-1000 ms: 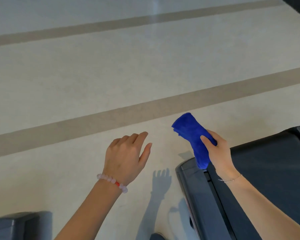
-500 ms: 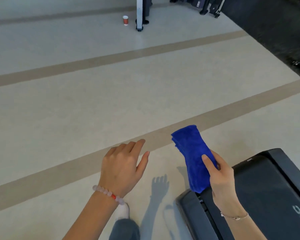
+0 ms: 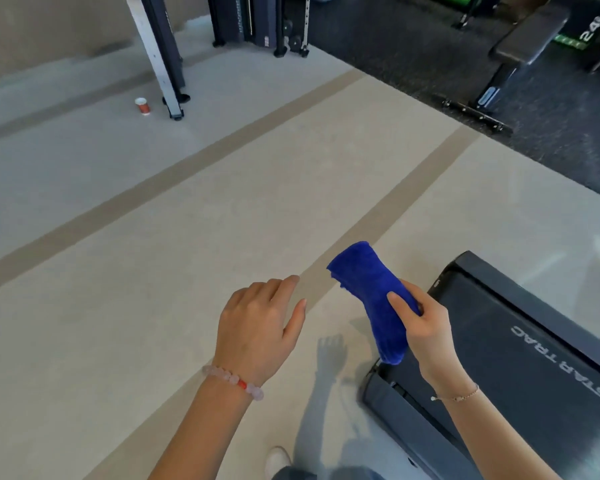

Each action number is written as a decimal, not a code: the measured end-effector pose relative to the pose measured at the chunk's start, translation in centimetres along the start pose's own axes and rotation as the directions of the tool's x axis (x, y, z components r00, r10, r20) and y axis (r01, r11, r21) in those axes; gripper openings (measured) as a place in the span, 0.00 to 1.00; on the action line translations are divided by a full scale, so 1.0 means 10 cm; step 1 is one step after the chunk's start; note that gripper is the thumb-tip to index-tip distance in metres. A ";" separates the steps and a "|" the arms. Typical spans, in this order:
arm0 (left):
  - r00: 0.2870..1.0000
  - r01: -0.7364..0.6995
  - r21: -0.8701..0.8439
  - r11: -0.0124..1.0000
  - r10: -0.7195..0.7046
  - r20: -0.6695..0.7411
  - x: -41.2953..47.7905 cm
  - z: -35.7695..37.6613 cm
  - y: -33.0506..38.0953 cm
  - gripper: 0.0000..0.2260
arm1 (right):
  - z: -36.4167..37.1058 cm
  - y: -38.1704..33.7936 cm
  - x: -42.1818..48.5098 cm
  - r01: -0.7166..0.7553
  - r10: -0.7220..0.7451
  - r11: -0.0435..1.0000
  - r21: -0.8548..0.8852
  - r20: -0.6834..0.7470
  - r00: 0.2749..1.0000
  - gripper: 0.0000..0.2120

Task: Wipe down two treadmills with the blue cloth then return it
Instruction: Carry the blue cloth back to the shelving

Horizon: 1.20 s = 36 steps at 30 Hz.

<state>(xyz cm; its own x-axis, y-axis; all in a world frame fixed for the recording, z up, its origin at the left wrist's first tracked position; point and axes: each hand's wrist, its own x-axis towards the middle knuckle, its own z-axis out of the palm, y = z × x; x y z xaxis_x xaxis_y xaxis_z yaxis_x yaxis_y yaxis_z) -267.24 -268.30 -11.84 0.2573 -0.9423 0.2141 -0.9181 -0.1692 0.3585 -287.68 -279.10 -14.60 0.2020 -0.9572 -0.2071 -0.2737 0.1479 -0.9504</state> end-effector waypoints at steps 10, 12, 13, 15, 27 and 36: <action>0.952 -0.303 -0.047 0.952 0.305 0.035 0.90 -0.13 0.62 0.18 | -0.53 -0.35 -0.08 -0.061 0.075 0.996 0.066 -0.237 0.969 0.11; 0.930 -0.365 -0.048 0.930 0.367 0.038 1.20 -0.06 0.74 0.18 | -0.67 -0.36 0.01 -0.067 0.092 0.994 0.092 -0.300 0.950 0.11; 0.919 -0.390 -0.051 0.919 0.392 0.041 1.35 -0.02 0.81 0.19 | -0.75 -0.38 0.08 -0.067 0.099 0.992 0.108 -0.332 0.938 0.10; 0.894 -0.443 -0.060 0.894 0.446 0.045 1.68 0.06 0.96 0.19 | -0.90 -0.42 0.26 -0.056 0.108 0.989 0.140 -0.397 0.911 0.10; 0.736 -0.668 -0.126 0.734 0.676 0.034 3.05 0.41 1.64 0.17 | -1.43 -0.73 1.05 -0.026 0.102 0.991 0.133 -0.605 0.790 0.11; 0.601 -0.764 -0.262 0.590 0.798 0.045 3.62 0.60 1.91 0.19 | -1.42 -0.83 1.12 -0.031 0.138 0.988 0.154 -0.760 0.635 0.11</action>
<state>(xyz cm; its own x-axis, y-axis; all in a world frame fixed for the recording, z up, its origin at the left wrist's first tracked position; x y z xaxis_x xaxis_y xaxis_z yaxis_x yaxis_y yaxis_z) -277.34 -307.35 -2.72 -0.5913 -0.7144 0.3741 -0.6593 0.6954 0.2858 -296.46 -294.57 -5.71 -0.6243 -0.7764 -0.0867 -0.1318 0.2140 -0.9679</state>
